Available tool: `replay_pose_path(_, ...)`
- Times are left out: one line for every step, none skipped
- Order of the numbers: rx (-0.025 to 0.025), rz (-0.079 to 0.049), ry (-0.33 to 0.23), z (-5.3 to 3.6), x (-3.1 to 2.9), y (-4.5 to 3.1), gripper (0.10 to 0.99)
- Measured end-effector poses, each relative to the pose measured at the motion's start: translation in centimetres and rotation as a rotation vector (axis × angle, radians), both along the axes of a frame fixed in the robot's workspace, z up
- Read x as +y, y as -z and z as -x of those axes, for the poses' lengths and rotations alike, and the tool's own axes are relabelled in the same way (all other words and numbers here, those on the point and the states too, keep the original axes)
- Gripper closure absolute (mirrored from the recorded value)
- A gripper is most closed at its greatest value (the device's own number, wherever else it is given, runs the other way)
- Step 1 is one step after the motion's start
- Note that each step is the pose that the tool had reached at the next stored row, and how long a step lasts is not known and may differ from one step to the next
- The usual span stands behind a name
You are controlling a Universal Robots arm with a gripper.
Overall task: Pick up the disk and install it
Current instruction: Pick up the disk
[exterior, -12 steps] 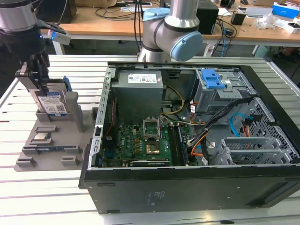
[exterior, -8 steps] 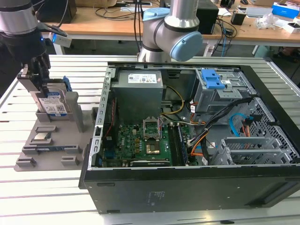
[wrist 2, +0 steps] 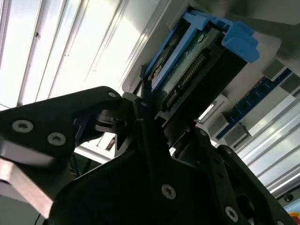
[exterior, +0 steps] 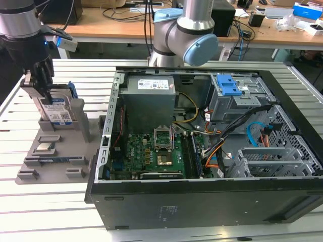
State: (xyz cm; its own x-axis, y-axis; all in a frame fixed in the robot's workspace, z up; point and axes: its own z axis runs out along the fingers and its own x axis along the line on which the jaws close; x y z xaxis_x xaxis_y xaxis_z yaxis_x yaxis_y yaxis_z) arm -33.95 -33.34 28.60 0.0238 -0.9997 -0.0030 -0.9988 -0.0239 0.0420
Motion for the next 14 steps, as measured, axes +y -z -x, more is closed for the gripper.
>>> replay_pose_path(-0.0001, 0.000, 0.000, 0.00, 0.00, 0.00, 0.718)
replay_pose_path(0.0000, 0.000, 0.000, 0.00, 0.00, 0.00, 0.718)
replay_pose_path(0.0001, 0.000, 0.000, 0.00, 0.00, 0.00, 0.718)
replay_pose_path(0.0000, 0.000, 0.000, 0.00, 0.00, 0.00, 0.718)
replay_pose_path(0.0000, 0.000, 0.000, 0.00, 0.00, 0.01, 0.718)
replay_pose_path(0.0000, 0.000, 0.000, 0.00, 0.00, 0.01, 0.718)
replay_pose_path(0.0000, 0.000, 0.000, 0.00, 0.00, 0.01, 0.718)
replay_pose_path(0.0000, 0.000, 0.000, 0.00, 0.00, 0.01, 0.718)
replay_pose_path(0.0000, 0.000, 0.000, 0.00, 0.00, 0.01, 0.718)
replay_pose_path(0.0000, 0.000, 0.000, 0.00, 0.00, 0.01, 0.718)
replay_pose_path(0.0001, 0.000, 0.000, 0.00, 0.00, 0.01, 0.718)
replay_pose_path(0.0000, 0.000, 0.000, 0.00, 0.00, 0.02, 0.718)
replay_pose_path(0.0000, 0.000, 0.000, 0.00, 0.00, 0.02, 0.718)
replay_pose_path(-0.0001, 0.000, 0.000, -0.01, 0.00, 0.02, 0.718)
